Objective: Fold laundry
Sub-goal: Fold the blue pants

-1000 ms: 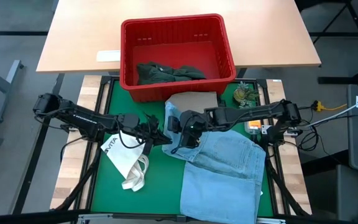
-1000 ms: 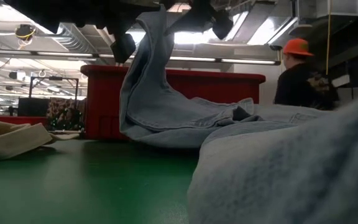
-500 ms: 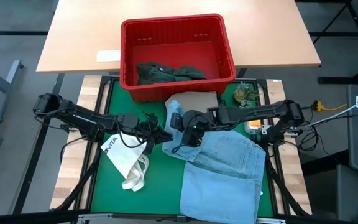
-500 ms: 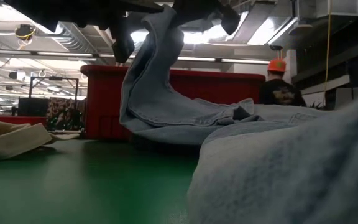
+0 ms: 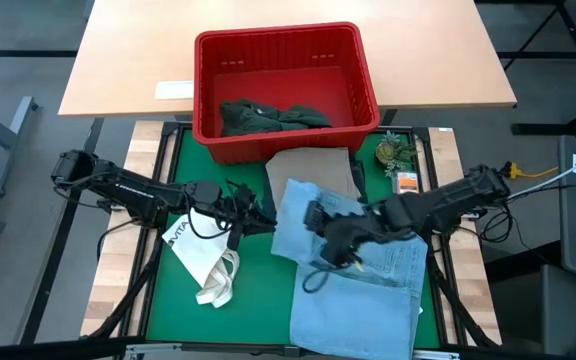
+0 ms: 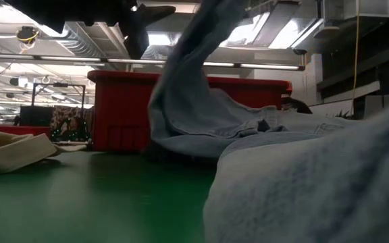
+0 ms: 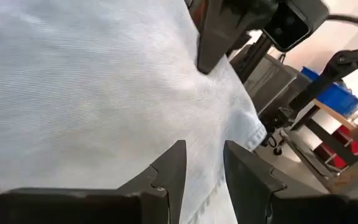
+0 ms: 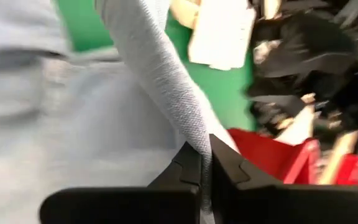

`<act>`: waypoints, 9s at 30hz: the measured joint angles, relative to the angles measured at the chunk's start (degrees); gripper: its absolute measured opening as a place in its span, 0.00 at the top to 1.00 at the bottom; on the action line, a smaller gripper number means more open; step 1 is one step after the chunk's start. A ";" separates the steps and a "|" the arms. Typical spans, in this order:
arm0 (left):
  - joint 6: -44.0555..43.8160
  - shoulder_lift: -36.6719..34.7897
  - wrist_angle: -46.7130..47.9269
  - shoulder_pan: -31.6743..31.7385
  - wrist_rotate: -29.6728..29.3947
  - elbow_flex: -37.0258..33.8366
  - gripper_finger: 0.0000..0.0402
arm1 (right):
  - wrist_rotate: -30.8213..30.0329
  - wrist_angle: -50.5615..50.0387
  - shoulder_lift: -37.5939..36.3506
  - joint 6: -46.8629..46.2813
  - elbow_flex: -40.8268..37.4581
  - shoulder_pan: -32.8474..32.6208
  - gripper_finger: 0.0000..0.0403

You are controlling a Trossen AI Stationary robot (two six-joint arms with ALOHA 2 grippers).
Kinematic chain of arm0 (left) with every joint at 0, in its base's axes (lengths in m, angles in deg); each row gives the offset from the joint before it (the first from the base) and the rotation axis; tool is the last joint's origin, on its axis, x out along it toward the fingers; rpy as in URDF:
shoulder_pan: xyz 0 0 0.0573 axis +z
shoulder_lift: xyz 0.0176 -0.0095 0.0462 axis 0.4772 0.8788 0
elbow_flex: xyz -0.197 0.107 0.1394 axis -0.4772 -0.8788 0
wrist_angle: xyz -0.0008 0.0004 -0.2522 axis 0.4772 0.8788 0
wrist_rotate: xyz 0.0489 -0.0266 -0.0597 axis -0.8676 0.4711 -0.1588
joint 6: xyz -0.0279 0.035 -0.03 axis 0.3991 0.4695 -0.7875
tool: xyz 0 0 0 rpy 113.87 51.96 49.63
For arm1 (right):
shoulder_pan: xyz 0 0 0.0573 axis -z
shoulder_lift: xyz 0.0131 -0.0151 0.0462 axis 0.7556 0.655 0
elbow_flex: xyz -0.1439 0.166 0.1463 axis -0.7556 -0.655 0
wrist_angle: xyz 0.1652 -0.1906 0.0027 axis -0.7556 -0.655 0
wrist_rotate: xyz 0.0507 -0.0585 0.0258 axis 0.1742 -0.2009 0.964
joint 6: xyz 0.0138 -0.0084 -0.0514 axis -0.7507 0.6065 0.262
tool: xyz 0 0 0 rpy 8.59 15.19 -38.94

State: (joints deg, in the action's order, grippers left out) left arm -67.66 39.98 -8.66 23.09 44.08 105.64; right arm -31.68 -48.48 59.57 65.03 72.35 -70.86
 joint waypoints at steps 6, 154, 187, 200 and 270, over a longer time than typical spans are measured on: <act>-0.57 0.00 -0.11 -0.06 -0.02 0.00 0.75 | -1.41 -13.80 -1.41 -20.78 0.00 -7.78 0.98; 23.04 28.26 5.63 -9.03 -12.00 25.35 0.75 | 21.03 -31.48 0.94 -168.77 -20.04 -35.65 0.62; 23.01 29.31 5.57 -10.41 -11.46 25.35 0.75 | 19.90 -39.17 7.54 -167.74 -20.47 -36.35 0.62; 23.44 39.90 2.46 -9.54 -15.24 25.31 0.75 | 19.92 -33.52 10.56 -165.13 -31.51 -36.35 0.62; 24.81 51.82 -0.96 -6.73 -14.34 25.73 0.75 | 22.03 -14.16 6.91 -145.89 -36.23 -36.27 0.62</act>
State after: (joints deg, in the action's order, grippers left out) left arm -42.85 91.80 -9.62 16.36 29.74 131.37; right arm -9.65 -62.64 66.48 -80.86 36.12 -107.12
